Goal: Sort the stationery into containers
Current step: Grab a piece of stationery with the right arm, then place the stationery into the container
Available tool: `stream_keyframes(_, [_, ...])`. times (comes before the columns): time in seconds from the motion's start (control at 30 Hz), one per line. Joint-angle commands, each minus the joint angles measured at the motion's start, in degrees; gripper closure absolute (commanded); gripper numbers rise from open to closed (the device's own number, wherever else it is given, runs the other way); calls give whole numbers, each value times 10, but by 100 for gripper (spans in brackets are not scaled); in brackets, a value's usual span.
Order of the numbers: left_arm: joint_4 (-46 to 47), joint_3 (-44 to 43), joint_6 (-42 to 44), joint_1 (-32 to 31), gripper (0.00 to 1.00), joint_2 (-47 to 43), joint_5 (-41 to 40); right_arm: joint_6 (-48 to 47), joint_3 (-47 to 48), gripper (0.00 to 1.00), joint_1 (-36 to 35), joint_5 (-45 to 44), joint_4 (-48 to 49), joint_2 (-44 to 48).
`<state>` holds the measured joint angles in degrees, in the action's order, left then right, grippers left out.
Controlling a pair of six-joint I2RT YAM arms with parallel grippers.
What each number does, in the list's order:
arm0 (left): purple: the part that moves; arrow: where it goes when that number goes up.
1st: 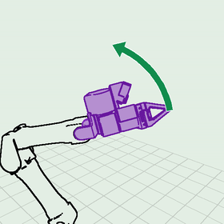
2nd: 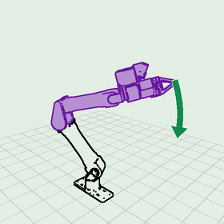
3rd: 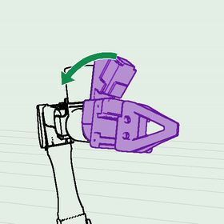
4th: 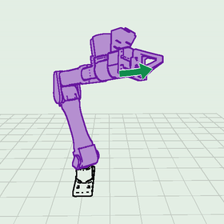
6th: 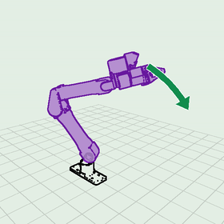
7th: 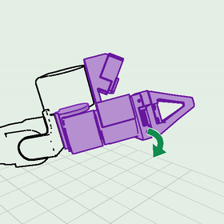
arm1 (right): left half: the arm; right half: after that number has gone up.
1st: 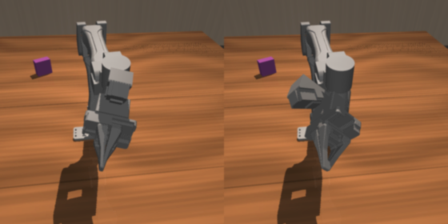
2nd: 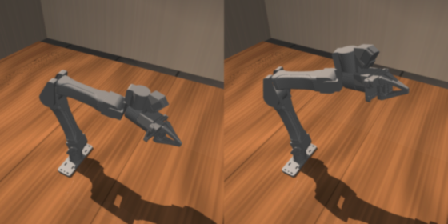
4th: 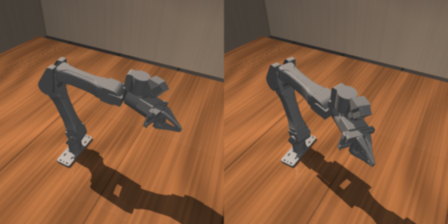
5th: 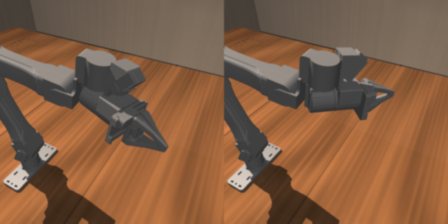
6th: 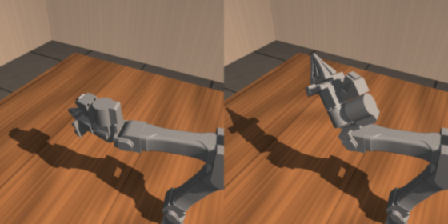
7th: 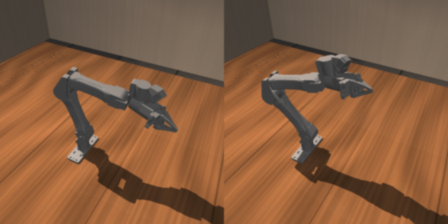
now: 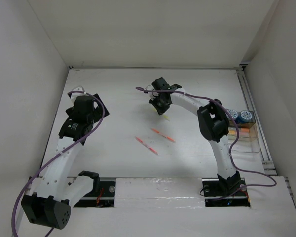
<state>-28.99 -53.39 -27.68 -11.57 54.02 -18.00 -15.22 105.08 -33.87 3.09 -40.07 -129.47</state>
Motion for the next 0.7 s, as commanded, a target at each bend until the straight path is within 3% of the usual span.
stream_keyframes(0.0, [3, -16, -2, -2, 0, -17, -3, 0, -6, 90, 1, 5, -18, -22])
stream_keyframes(0.07, [3, -16, -2, -2, 0, -17, -3, 8, -16, 100, 1, 12, -11, -14])
stream_keyframes(0.23, [3, -16, -2, -2, 0, -23, -3, 94, -104, 100, 23, 17, 113, 94])
stream_keyframes(0.3, [3, -16, -2, -2, 0, -23, -3, 197, -129, 100, 41, -5, 139, 165])
stream_keyframes(0.43, [3, -16, -2, -2, 0, -33, -8, 290, -218, 100, 80, 8, 204, 283])
stream_keyframes(0.67, [8, -11, -2, -2, 0, -45, -3, 449, -412, 100, 122, -162, 228, 510])
